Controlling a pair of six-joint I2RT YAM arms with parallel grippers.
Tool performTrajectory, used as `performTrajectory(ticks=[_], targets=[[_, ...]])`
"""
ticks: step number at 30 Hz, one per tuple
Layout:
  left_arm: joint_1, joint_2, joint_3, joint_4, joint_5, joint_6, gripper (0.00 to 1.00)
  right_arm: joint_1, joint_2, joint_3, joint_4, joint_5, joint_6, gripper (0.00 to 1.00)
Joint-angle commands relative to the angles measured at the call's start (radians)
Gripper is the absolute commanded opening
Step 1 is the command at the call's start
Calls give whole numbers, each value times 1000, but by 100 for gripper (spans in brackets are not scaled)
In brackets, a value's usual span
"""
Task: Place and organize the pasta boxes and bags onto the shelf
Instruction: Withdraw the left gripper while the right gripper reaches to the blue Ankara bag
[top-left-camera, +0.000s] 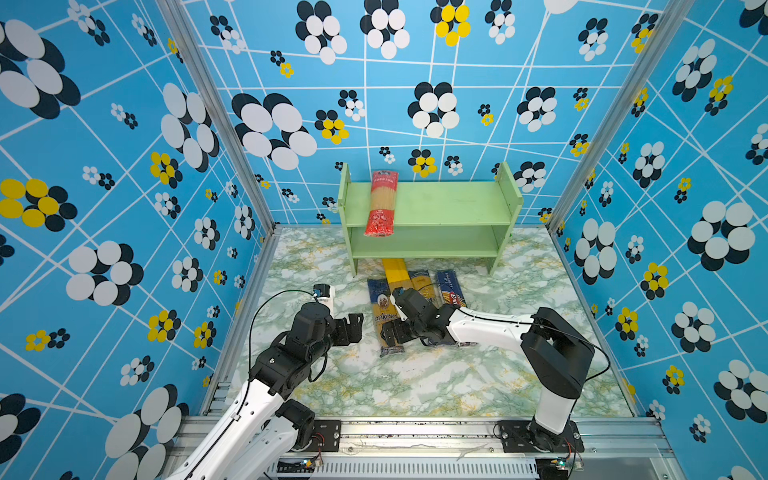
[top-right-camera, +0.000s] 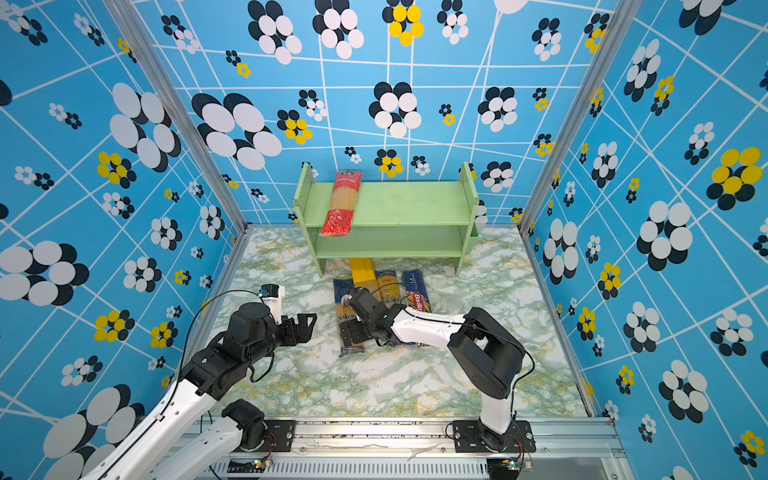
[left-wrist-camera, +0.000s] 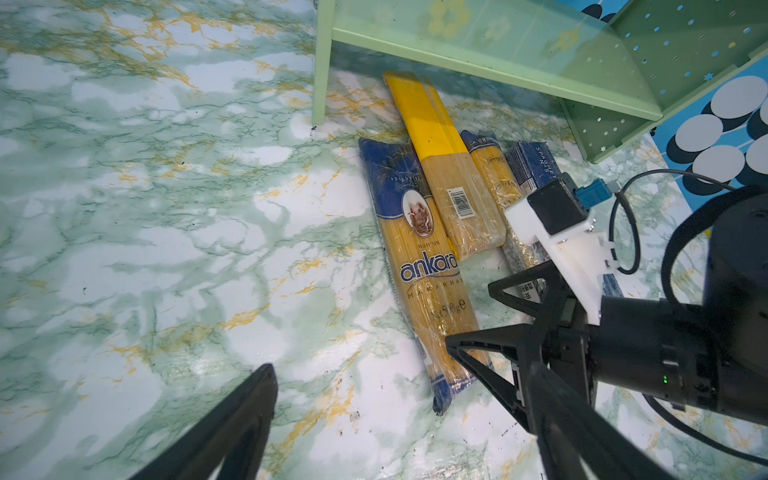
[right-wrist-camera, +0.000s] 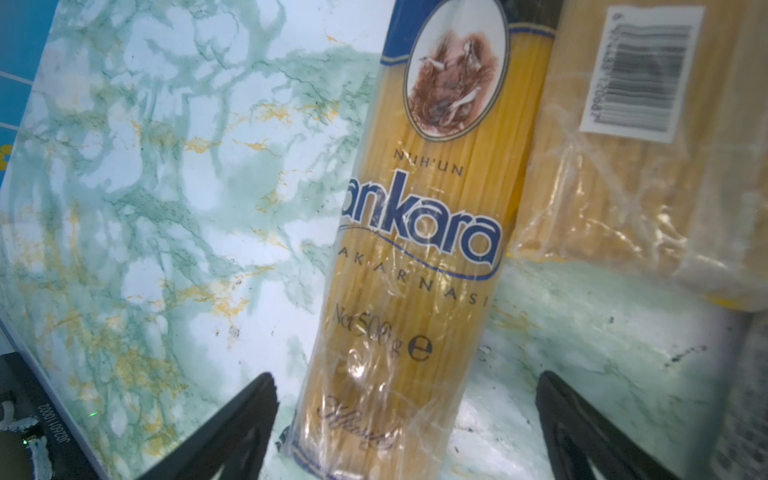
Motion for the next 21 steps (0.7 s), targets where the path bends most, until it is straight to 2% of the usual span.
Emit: performTrajectory(ticks=[1, 21], targets=[[11, -3, -17, -6, 11, -2, 96, 11, 23, 29, 3, 23, 14, 99], [43, -50, -59, -30, 21, -14, 99, 34, 92, 88, -13, 45, 31, 99]])
